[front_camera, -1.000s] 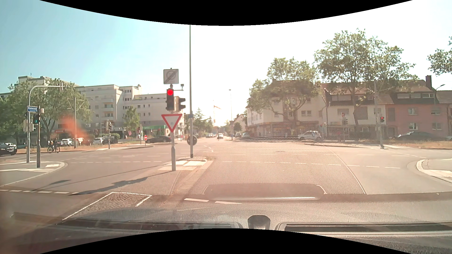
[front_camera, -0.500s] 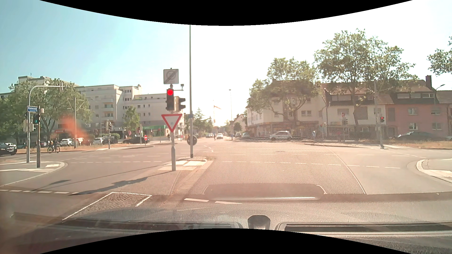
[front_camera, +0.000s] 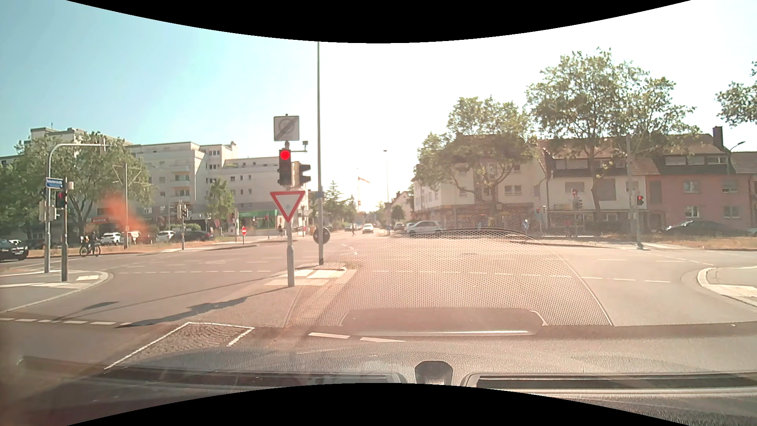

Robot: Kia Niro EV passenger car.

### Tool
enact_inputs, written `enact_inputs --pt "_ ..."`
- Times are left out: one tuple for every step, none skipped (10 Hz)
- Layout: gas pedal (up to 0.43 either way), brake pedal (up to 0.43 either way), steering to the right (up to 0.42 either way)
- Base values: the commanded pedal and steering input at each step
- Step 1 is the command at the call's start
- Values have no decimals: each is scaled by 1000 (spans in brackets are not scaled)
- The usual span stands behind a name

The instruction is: Follow the waypoints while adhering to traffic rules and regulations

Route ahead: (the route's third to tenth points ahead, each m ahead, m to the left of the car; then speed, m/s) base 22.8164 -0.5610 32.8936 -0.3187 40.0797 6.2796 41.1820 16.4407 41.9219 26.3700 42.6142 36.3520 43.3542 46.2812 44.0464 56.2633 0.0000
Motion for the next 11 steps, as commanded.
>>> enact_inputs --pt "0 293 -1" --pt "0 293 -1" --pt "0 293 -1" --pt "0 293 -1" --pt "0 293 -1" --pt "0 293 -1" --pt "0 293 -1" --pt "0 293 -1" --pt "0 293 -1" --pt "0 293 -1" --pt "0 293 -1"
